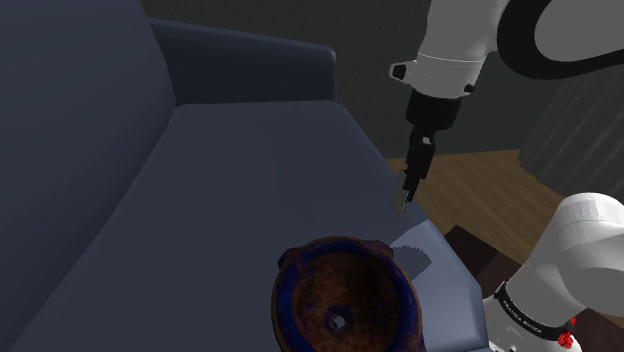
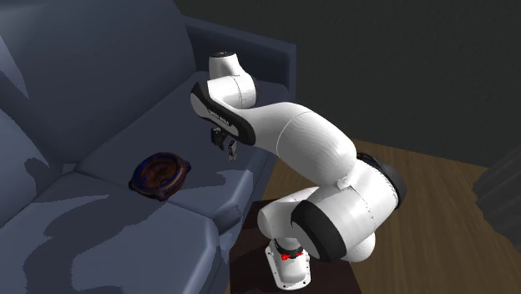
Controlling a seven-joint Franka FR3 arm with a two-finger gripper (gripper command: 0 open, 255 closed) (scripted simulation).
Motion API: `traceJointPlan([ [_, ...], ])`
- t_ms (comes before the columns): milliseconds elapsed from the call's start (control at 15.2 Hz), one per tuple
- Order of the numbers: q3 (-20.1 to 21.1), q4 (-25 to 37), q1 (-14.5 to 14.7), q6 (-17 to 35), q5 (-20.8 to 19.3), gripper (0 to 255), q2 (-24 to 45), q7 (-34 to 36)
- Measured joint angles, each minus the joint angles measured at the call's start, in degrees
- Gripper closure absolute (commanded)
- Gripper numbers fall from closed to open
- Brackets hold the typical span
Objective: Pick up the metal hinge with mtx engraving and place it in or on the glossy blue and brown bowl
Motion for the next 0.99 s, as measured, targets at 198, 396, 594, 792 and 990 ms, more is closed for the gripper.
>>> traceJointPlan([
  [198, 0.27, -1.7, 0.1, 1.68, 0.21, 0, -0.02, -0.03],
  [396, 0.31, -2.02, 0.13, 1.97, 0.25, 0, -0.07, -0.03],
  [594, 0.31, -2.06, 0.13, 2.0, 0.26, 0, -0.08, -0.04],
  [792, 0.31, -2.04, 0.12, 2.01, 0.25, 255, -0.09, -0.04],
  [990, 0.3, -2.03, 0.12, 2.02, 0.23, 255, -0.11, -0.03],
])
